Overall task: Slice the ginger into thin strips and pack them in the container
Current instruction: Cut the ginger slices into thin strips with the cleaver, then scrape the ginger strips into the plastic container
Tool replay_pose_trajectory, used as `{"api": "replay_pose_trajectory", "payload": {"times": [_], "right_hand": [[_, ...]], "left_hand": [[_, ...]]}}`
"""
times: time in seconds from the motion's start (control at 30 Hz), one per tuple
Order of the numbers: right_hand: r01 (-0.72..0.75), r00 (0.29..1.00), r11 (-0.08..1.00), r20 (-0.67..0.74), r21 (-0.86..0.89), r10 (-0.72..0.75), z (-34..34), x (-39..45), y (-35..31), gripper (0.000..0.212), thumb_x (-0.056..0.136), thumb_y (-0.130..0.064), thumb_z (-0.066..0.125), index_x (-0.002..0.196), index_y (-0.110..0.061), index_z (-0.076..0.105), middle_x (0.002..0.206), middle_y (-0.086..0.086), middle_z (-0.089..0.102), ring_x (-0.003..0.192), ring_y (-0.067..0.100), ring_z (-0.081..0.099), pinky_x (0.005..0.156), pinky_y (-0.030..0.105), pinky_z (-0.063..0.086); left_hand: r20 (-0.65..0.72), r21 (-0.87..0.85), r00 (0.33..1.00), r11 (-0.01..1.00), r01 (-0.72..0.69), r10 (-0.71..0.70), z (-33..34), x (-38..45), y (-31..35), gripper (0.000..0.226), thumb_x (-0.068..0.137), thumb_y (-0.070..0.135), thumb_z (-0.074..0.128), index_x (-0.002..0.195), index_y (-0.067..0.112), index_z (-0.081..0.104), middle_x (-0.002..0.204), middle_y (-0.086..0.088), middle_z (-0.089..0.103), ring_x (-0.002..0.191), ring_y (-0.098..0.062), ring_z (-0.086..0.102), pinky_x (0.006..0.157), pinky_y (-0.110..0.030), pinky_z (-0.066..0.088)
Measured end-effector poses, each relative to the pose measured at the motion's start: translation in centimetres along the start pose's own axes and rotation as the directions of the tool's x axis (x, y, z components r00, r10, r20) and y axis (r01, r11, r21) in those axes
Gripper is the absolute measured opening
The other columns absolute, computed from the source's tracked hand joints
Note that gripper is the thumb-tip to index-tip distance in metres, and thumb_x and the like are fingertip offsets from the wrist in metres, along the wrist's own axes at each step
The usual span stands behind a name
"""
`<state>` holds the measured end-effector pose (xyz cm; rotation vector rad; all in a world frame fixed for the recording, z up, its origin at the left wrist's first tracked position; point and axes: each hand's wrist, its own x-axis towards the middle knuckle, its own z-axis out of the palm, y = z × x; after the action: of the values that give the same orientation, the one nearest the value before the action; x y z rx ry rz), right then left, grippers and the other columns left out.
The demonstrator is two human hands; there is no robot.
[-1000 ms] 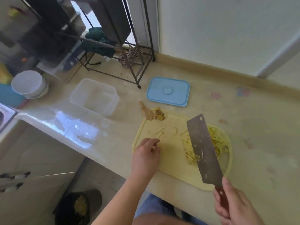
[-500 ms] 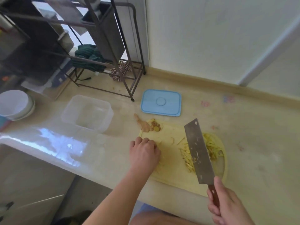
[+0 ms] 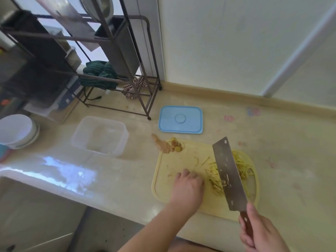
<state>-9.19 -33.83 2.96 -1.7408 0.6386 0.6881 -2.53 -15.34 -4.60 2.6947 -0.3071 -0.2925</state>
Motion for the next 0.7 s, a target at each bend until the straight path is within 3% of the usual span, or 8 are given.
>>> {"api": "replay_pose_trajectory", "payload": {"times": [0.07, 0.13, 0.23, 0.33, 0.5, 0.6, 0.7], "right_hand": [[-0.001, 1.0, 1.0, 0.006, -0.025, 0.002, 0.1, -0.2, -0.1, 0.09, 0.047, -0.091, 0.035, 0.065, -0.004, 0.049, 0.045, 0.009, 0.038, 0.039, 0.016, 0.031, 0.04, 0.02, 0.02], [0.0, 0.999, 0.999, 0.051, -0.038, 0.002, 0.4, -0.6, -0.4, 0.086, 0.053, -0.089, 0.036, 0.066, -0.004, 0.05, 0.046, 0.009, 0.037, 0.038, 0.016, 0.03, 0.041, 0.02, 0.019], [-0.033, 0.983, 0.999, 0.178, -0.009, 0.034, 1.5, -0.9, -0.9, 0.082, 0.077, -0.083, 0.036, 0.074, -0.002, 0.05, 0.047, 0.008, 0.036, 0.037, 0.015, 0.03, 0.038, 0.02, 0.022], [-0.05, 0.952, 0.998, 0.3, -0.025, 0.056, 2.9, -1.2, -1.2, 0.059, 0.085, -0.059, 0.036, 0.079, -0.002, 0.047, 0.05, 0.002, 0.038, 0.042, 0.015, 0.031, 0.042, 0.023, 0.024], [-0.045, 0.94, 0.992, 0.333, -0.114, 0.081, 3.9, -1.1, -0.3, 0.052, 0.098, -0.051, 0.032, 0.079, -0.005, 0.046, 0.05, -0.004, 0.041, 0.044, 0.014, 0.032, 0.047, 0.026, 0.024], [0.017, 0.949, 0.983, 0.314, -0.181, 0.041, 3.4, -0.7, 0.3, 0.055, 0.1, -0.049, 0.032, 0.079, -0.002, 0.051, 0.046, -0.005, 0.043, 0.041, 0.014, 0.036, 0.047, 0.026, 0.03], [0.001, 0.941, 0.983, 0.334, -0.186, 0.063, 2.2, -0.1, 1.1, 0.061, 0.091, -0.061, 0.032, 0.078, -0.004, 0.051, 0.05, -0.002, 0.042, 0.043, 0.015, 0.035, 0.044, 0.026, 0.029]], "left_hand": [[-0.158, -0.101, 0.981, 0.986, -0.13, 0.113, 0.7, -1.4, -1.4, 0.019, 0.084, 0.01, 0.065, 0.096, 0.022, 0.074, 0.089, 0.005, 0.066, 0.088, -0.021, 0.058, 0.076, -0.031, 0.048], [-0.325, -0.153, 0.939, 0.975, -0.164, 0.107, 0.6, -2.7, -3.7, 0.031, 0.075, 0.0, 0.069, 0.1, 0.018, 0.075, 0.098, 0.003, 0.068, 0.092, -0.019, 0.059, 0.081, -0.028, 0.048], [-0.461, -0.235, 0.878, 0.972, 0.018, -0.127, -0.7, -4.5, -7.5, 0.029, 0.076, -0.001, 0.063, 0.098, 0.013, 0.076, 0.103, 0.003, 0.067, 0.095, -0.016, 0.06, 0.086, -0.024, 0.048], [-0.426, -0.411, 0.826, 0.893, 0.186, -0.368, -1.7, -4.6, -9.4, 0.025, 0.084, -0.005, 0.061, 0.097, 0.012, 0.074, 0.104, 0.009, 0.063, 0.089, -0.012, 0.063, 0.082, -0.026, 0.052], [-0.371, -0.486, 0.799, 0.832, 0.266, -0.473, -2.5, -3.6, -8.7, 0.03, 0.085, -0.008, 0.06, 0.097, 0.015, 0.074, 0.102, 0.014, 0.062, 0.085, -0.003, 0.059, 0.078, -0.009, 0.045], [-0.365, -0.508, 0.785, 0.814, 0.282, -0.5, -2.5, -3.5, -8.5, 0.028, 0.085, -0.006, 0.061, 0.095, 0.016, 0.075, 0.102, 0.013, 0.062, 0.086, -0.008, 0.061, 0.08, -0.024, 0.051], [-0.357, -0.535, 0.783, 0.799, 0.276, -0.51, -2.5, -3.4, -8.2, 0.023, 0.086, -0.002, 0.062, 0.094, 0.016, 0.075, 0.102, 0.012, 0.062, 0.086, -0.002, 0.06, 0.081, -0.029, 0.052]]}}
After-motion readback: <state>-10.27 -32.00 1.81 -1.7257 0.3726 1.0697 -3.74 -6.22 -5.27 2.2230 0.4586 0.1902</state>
